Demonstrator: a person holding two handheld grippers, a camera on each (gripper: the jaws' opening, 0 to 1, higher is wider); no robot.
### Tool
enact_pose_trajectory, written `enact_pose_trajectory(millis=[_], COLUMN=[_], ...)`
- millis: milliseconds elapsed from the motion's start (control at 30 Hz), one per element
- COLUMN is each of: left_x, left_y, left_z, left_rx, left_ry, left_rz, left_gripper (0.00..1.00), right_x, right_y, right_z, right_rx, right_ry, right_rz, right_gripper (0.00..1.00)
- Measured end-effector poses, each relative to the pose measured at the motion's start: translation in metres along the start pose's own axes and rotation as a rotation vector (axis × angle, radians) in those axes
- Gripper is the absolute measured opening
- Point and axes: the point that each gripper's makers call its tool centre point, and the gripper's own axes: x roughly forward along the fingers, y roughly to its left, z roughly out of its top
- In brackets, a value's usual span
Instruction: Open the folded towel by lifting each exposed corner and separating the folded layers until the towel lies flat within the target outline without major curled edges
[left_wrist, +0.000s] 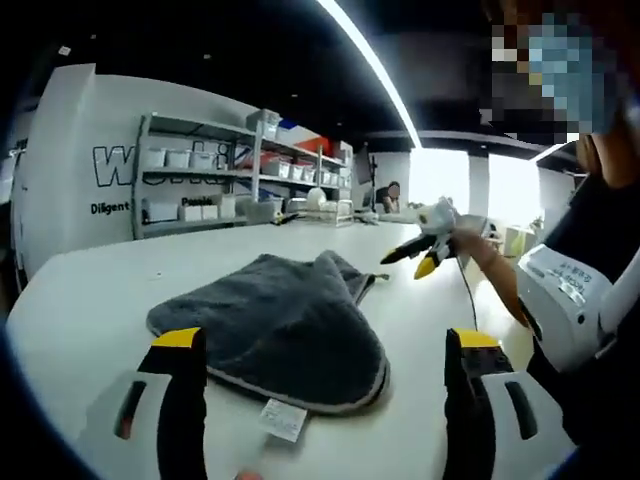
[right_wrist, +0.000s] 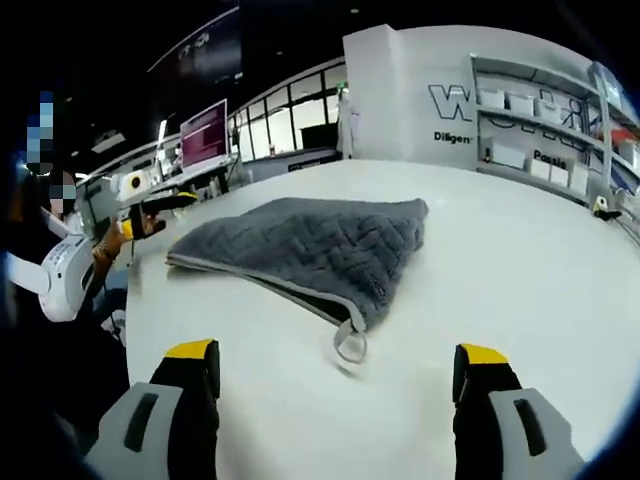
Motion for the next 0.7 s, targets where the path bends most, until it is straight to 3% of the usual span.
enact_pose_trajectory(millis=[133, 233, 333, 433, 600, 700], left_x=[-0.002, -0.004, -0.008, -0.010, -0.014, -0.016], left_y=[-0.001, 0.000, 0.000, 0.003, 0.006, 0.008], left_z=[-0.006, -0.008, -0.002, 0.000, -0.003, -0.002], left_rx=[0.005, -0.034, -0.081, -0.068, -0.069, -0.073], left_ry=[0.035, 0.039, 0.005, 0.000, 0.010, 0.000], left_rz=[0.023, 0.037, 0.024, 0.038, 0.048, 0.056], left_gripper=[0.99, 0.99, 0.99, 0.99, 0.99, 0.99], right_x=[0.003, 0.005, 0.007, 0.012, 0.019, 0.024], right_y=[-0.005, -0.006, -0.008, -0.013, -0.012, -0.013], right_z=[0.002, 0.004, 0.007, 0.012, 0.022, 0.020], right_rx=[0.001, 0.004, -0.005, -0.007, -0.094, -0.200], right_ry=[0.006, 0.001, -0.003, -0.010, -0.042, -0.007], right_rz=[-0.015, -0.016, -0.026, -0.051, -0.055, -0.059], right_gripper=[0.99, 0.95, 0.83, 0.74, 0.37, 0.34])
